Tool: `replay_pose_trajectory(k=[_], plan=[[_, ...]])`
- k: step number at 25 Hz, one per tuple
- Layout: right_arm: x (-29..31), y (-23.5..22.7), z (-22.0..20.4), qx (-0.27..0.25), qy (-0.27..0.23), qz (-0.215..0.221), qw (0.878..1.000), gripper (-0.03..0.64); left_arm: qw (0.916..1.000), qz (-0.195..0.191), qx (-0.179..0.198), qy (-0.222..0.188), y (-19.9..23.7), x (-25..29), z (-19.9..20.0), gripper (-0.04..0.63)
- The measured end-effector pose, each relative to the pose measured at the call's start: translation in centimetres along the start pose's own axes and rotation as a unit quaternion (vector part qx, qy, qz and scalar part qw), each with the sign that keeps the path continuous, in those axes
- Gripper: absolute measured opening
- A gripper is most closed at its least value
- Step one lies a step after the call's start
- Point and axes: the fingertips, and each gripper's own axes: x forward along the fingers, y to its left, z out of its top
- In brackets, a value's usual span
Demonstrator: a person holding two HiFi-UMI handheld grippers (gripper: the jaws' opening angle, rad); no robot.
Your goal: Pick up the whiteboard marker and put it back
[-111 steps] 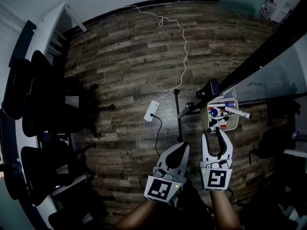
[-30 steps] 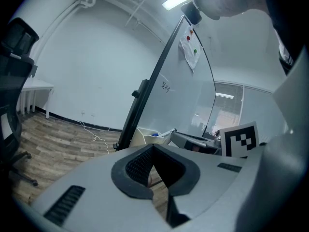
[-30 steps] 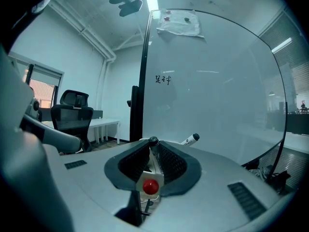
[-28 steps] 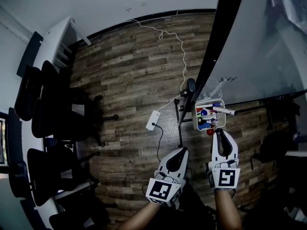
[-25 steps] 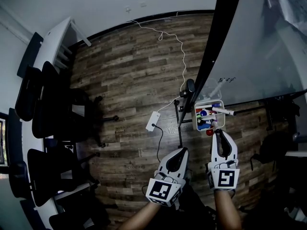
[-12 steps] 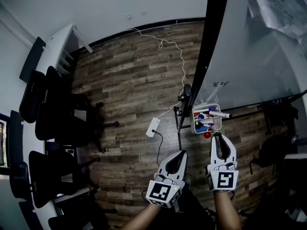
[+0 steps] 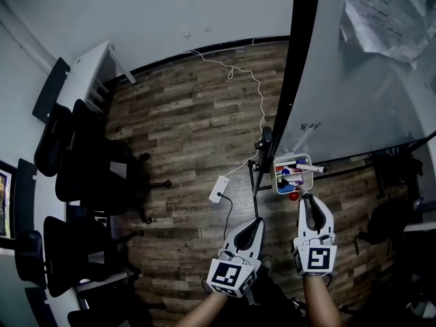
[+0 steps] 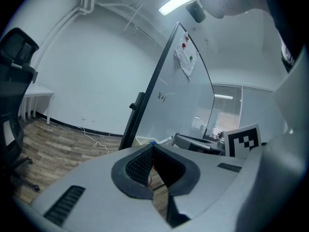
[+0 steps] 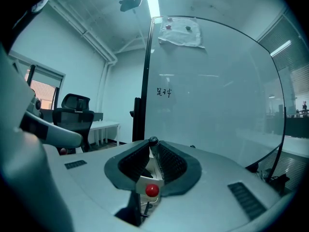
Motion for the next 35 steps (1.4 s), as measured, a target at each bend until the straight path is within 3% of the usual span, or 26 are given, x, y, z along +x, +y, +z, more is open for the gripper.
replay_pose_trajectory(k=[35], plan=[[-8.3,0.3,6.0,-0.011,-0.053,-0.025,0.998,0.072,0.9955,-0.048,0.054,-0.062,-5.0,-3.5,5.9,0.008]])
